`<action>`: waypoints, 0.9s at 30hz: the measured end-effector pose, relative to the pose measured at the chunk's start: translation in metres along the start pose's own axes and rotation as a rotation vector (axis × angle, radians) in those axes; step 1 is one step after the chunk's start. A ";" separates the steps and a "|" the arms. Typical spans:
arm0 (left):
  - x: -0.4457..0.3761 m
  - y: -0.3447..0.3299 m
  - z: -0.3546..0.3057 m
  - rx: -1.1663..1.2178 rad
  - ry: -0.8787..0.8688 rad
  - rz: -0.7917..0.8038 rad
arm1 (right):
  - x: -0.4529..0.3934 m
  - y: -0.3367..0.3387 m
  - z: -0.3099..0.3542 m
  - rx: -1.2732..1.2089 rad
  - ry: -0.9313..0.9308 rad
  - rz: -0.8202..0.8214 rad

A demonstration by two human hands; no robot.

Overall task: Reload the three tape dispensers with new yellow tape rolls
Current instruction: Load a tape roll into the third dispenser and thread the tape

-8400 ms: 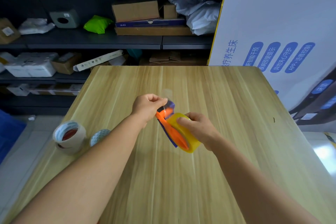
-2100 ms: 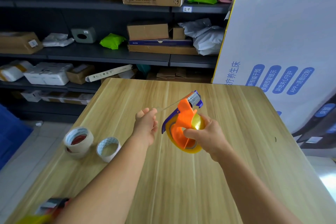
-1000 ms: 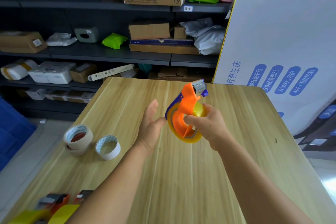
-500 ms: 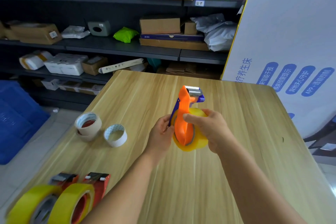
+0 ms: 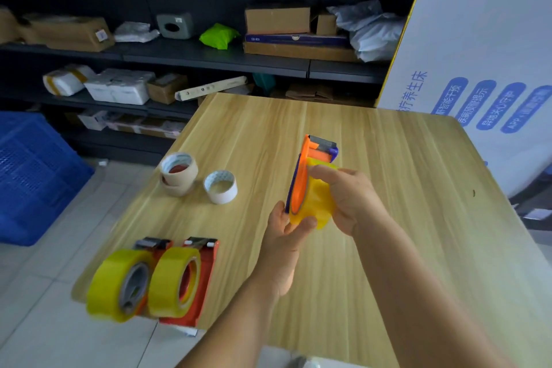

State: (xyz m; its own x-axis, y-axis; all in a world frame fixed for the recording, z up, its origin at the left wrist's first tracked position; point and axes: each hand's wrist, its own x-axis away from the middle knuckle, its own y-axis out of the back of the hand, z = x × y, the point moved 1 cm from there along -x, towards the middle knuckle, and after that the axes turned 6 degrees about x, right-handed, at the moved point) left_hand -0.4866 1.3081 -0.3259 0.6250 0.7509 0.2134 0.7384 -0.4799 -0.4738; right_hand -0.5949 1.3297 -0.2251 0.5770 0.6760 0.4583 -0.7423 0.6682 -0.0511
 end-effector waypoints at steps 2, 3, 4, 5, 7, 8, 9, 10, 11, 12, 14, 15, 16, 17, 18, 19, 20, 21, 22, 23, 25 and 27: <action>0.019 0.009 0.003 0.042 0.014 -0.065 | 0.016 -0.015 -0.014 0.022 0.004 0.007; 0.030 0.015 0.004 0.054 0.008 -0.072 | 0.023 -0.022 -0.022 0.045 0.006 0.014; 0.041 0.021 0.005 0.060 0.009 -0.082 | 0.031 -0.027 -0.030 0.068 0.009 0.023; 0.051 0.027 0.007 0.069 0.027 -0.104 | 0.038 -0.032 -0.039 0.085 0.015 0.030; 0.071 0.039 0.007 0.075 0.053 -0.135 | 0.053 -0.039 -0.056 0.106 0.031 0.036; 0.077 0.044 0.009 0.074 0.063 -0.148 | 0.058 -0.040 -0.064 0.114 0.038 0.038; 0.087 0.049 0.010 0.075 0.076 -0.155 | 0.066 -0.043 -0.072 0.118 0.039 0.042; 0.095 0.054 0.011 0.075 0.095 -0.160 | 0.073 -0.045 -0.081 0.115 0.038 0.047; 0.103 0.058 0.011 0.076 0.113 -0.167 | 0.079 -0.047 -0.089 0.105 0.042 0.055; 0.109 0.062 0.013 0.079 0.131 -0.175 | 0.085 -0.048 -0.097 0.097 0.045 0.066; 0.122 0.069 0.017 0.084 0.167 -0.195 | 0.093 -0.049 -0.111 0.094 0.032 0.088; 0.127 0.073 0.020 0.084 0.183 -0.204 | 0.096 -0.050 -0.119 0.092 0.023 0.097; 0.131 0.078 0.023 0.085 0.201 -0.214 | 0.098 -0.050 -0.126 0.093 0.014 0.102; 0.134 0.081 0.026 0.085 0.225 -0.219 | 0.098 -0.051 -0.133 0.096 0.000 0.100; 0.138 0.084 0.029 0.087 0.247 -0.219 | 0.098 -0.051 -0.141 0.100 -0.016 0.097; 0.141 0.087 0.032 0.089 0.263 -0.222 | 0.098 -0.051 -0.148 0.101 -0.032 0.094; 0.142 0.089 0.035 0.092 0.272 -0.230 | 0.097 -0.052 -0.154 0.100 -0.046 0.092; 0.143 0.091 0.038 0.093 0.274 -0.235 | 0.095 -0.053 -0.160 0.098 -0.061 0.091; 0.142 0.092 0.040 0.096 0.280 -0.239 | 0.092 -0.053 -0.165 0.096 -0.075 0.089; 0.142 0.093 0.043 0.107 0.289 -0.246 | 0.090 -0.053 -0.169 0.094 -0.089 0.083; 0.138 0.093 0.047 0.139 0.322 -0.268 | 0.083 -0.052 -0.176 0.087 -0.110 0.074; 0.132 0.092 0.051 0.164 0.348 -0.276 | 0.076 -0.050 -0.181 0.091 -0.124 0.057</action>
State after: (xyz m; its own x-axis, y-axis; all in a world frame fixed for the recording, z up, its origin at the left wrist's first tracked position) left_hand -0.3493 1.3865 -0.3847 0.4794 0.6304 0.6106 0.8566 -0.1851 -0.4816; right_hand -0.4521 1.4039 -0.3484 0.4905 0.6651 0.5630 -0.8037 0.5950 -0.0027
